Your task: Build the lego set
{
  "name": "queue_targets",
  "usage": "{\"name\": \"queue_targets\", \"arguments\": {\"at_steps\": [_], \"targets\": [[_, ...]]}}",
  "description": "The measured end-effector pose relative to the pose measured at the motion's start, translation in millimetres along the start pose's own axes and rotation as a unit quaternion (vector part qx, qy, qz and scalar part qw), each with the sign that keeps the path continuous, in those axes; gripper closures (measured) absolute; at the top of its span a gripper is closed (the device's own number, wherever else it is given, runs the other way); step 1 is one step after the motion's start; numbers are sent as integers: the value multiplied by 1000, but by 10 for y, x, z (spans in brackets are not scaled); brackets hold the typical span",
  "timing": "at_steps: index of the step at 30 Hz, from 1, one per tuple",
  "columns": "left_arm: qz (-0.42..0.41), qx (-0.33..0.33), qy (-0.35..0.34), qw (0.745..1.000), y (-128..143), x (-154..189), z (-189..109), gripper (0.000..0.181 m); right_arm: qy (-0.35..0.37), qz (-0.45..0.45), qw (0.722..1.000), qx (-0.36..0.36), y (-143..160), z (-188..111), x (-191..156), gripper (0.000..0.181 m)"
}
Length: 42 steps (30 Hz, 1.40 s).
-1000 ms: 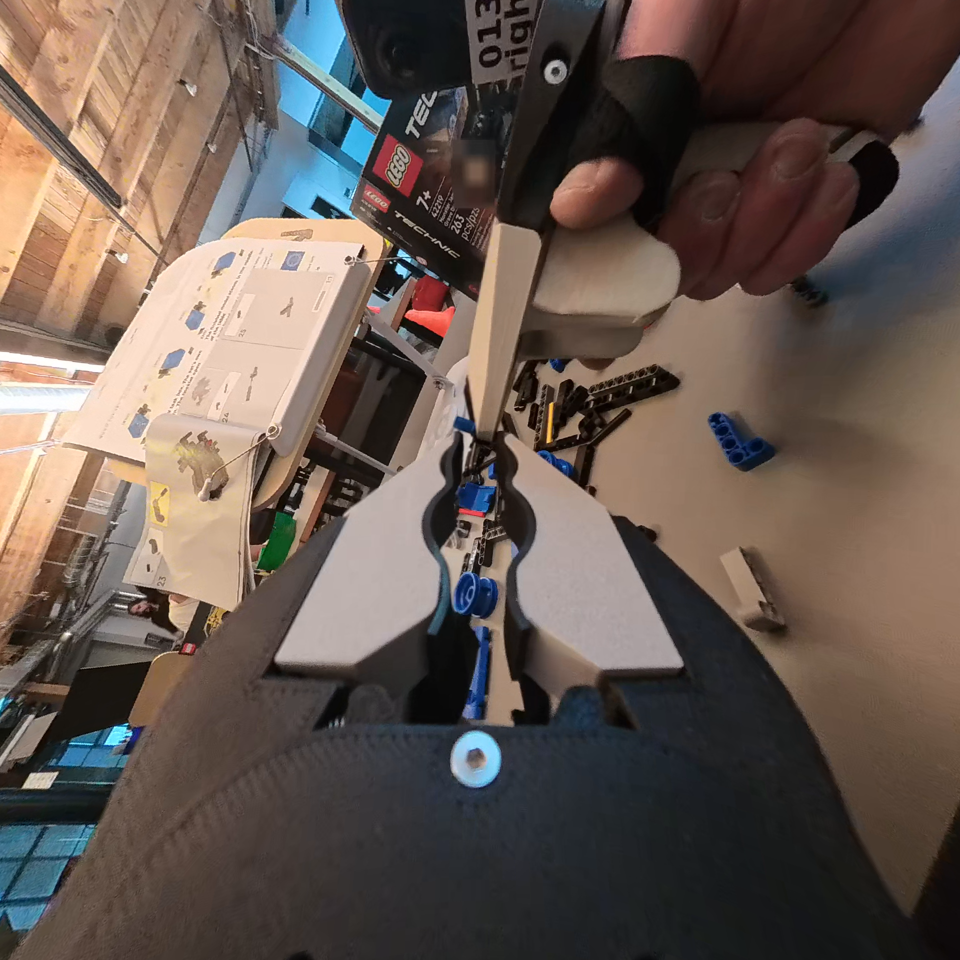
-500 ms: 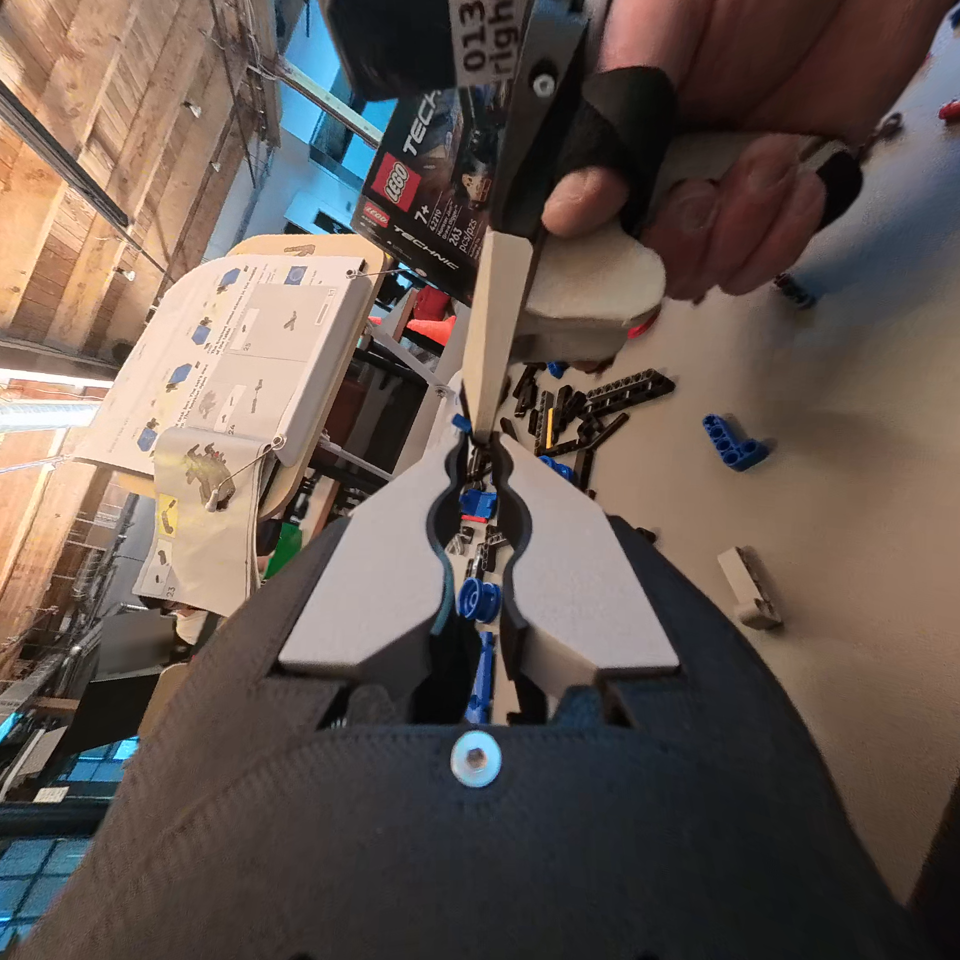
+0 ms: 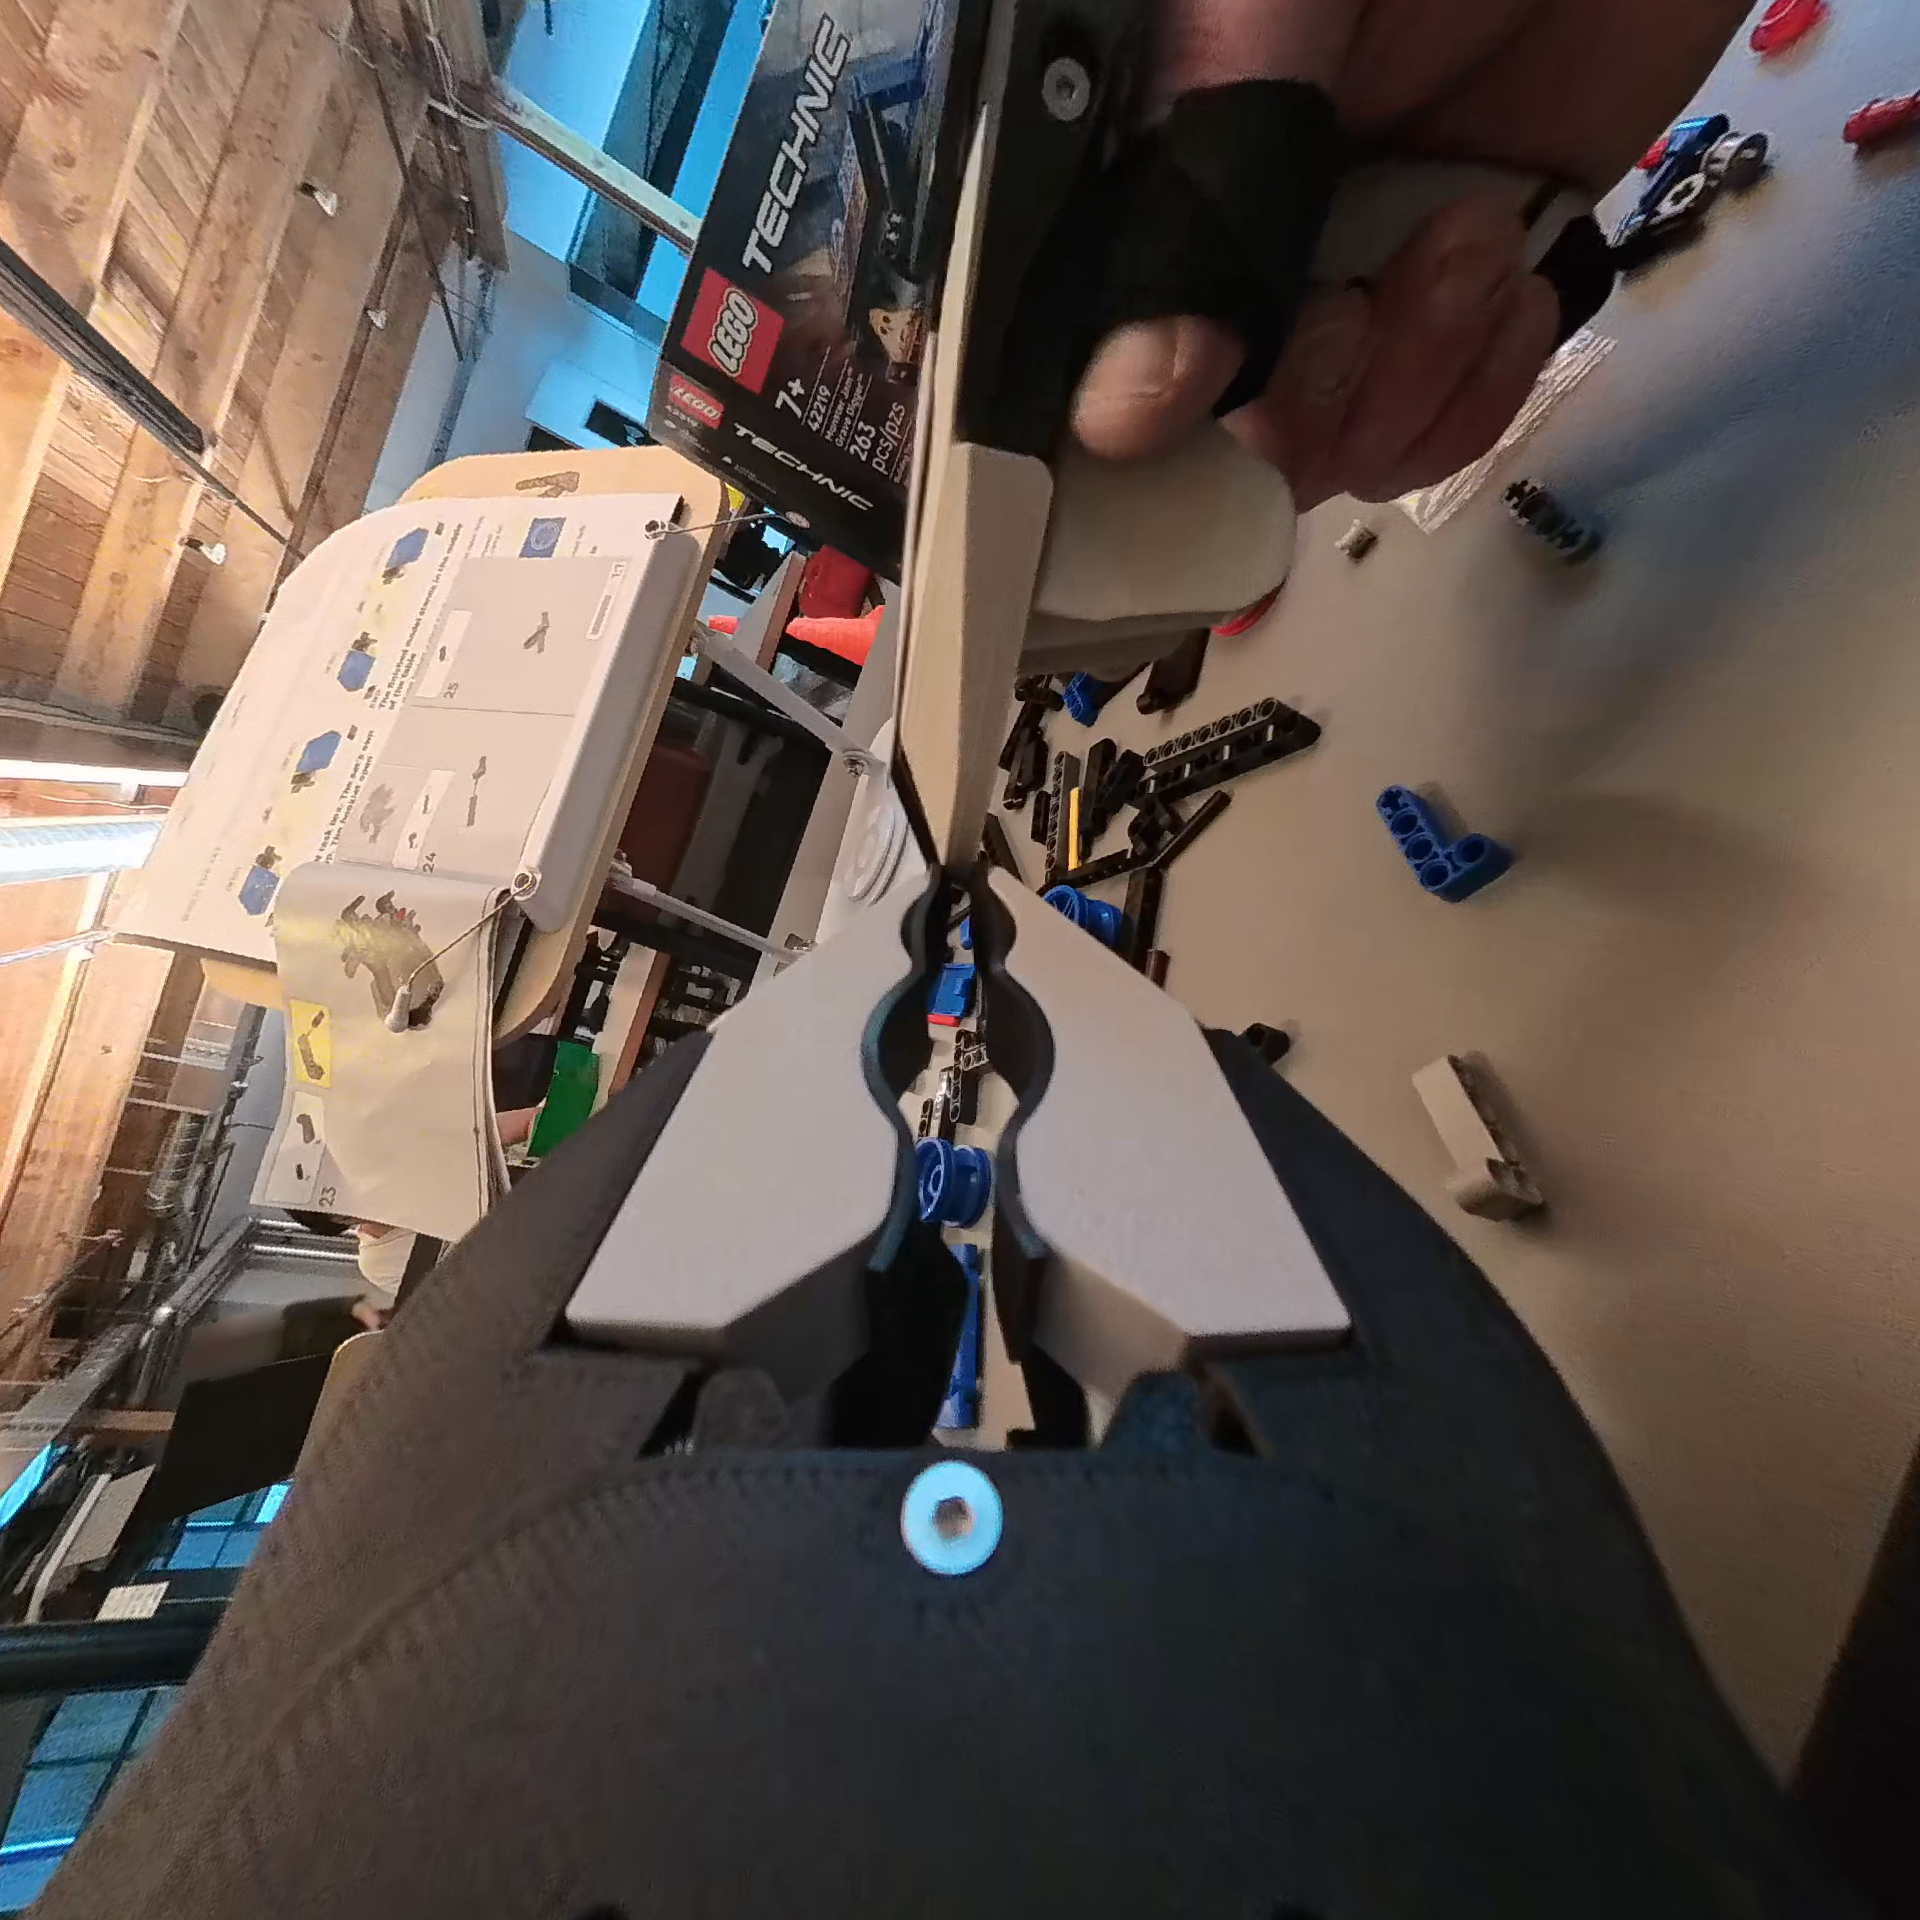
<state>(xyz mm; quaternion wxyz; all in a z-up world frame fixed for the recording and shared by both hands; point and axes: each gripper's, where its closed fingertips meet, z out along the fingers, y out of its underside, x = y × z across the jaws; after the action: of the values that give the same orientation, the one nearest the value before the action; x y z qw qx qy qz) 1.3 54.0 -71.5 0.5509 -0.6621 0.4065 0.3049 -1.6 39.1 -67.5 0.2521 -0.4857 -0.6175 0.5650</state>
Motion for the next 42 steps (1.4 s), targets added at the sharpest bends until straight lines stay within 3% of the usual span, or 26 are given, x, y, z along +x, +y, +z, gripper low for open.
{"name": "queue_targets", "arguments": {"at_steps": [10, 18, 28, 30, 33, 42], "targets": [[-14, 8, 2, 1000, -22, -29, -8, 181, -67, 93, 993, 34, -46, -48, -24, 175], [-25, 17, 2, 1000, -48, -34, -29, 181, -83, 105, 990, 44, -75, -90, -27, 176], [-35, 15, 24, 999, -21, 27, -40, 181, -61, 72, 996, 5, 12, -116, 16, 181], [-55, 9, 44, 997, 22, 64, -36, 181, -52, 63, 996, -27, 73, -149, 40, 172], [-67, -24, 69, 995, 175, 80, -31, 179, 4, 23, 998, -63, 189, -221, 228, 173], [-93, -133, 152, 975, 609, 297, 50, 173, 74, -33, 987, -142, 413, -192, 472, 164]]}}
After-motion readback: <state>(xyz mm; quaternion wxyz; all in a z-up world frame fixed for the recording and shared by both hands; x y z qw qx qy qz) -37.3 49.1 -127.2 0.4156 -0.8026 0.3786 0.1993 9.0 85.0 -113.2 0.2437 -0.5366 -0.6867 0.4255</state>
